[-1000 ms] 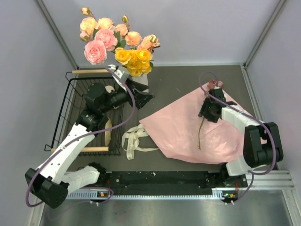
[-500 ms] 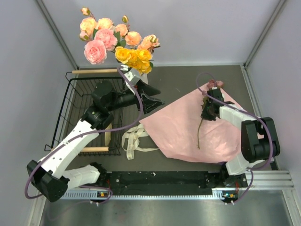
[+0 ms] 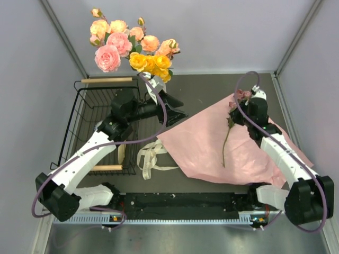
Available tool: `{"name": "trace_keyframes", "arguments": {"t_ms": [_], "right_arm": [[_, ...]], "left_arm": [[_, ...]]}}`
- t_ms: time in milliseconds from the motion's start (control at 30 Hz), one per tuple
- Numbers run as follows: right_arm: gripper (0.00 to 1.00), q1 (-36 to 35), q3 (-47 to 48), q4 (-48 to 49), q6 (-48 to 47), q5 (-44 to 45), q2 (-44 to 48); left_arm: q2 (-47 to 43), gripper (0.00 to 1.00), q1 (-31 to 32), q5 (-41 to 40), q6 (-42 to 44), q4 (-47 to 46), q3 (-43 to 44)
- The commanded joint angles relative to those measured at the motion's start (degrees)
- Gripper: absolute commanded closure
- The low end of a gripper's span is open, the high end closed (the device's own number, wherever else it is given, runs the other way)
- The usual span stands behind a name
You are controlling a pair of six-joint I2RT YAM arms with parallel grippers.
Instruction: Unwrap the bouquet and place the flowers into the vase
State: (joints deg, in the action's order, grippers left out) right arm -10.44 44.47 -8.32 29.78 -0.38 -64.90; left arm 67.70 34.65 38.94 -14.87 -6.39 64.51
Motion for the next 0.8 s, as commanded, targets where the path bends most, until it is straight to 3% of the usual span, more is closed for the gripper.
{"name": "trace_keyframes", "arguments": {"t_ms": [0,33,200,400,500,600,733,767], "right_arm": [[0.86,0.6,6.3,-8.2,1.2,10.5,-5.2],[0.76,0.8,7.2,-9.8,1.6,10.3,-9.1],[0.59,1.0,9.7,-12.2,2.9,7.2,-17.7],[0.58,0.9,10.6,-12.0,3.0,6.1,-27.0],[0.61,0.9,10.1,-10.1,2.7,4.5,-28.7],[0.74,0.9,8.7,-7.8,2.9,3.2,-28.3],[1.0,0.8,8.5,-6.4,2.3,2.4,-27.8],[1.0,0.9,8.4,-5.9,2.4,1.6,-27.2]], "left_arm": [[0.8,0.33,0.3,0.3,-0.2,-2.0,2.6],[0.9,0.33,0.3,0.5,-0.2,-2.0,2.8],[0.1,0.33,0.4,0.4,0.3,-1.1,2.7],[-1.3,0.33,0.4,-0.4,0.9,0.0,1.5],[-1.4,0.33,0.5,-0.4,1.0,0.2,1.1],[-1.2,0.33,0.5,-0.4,1.0,0.1,1.2],[-0.7,0.33,0.5,-0.3,0.7,0.2,1.7],[-0.7,0.33,0.5,-0.4,0.6,0.2,1.8]]}}
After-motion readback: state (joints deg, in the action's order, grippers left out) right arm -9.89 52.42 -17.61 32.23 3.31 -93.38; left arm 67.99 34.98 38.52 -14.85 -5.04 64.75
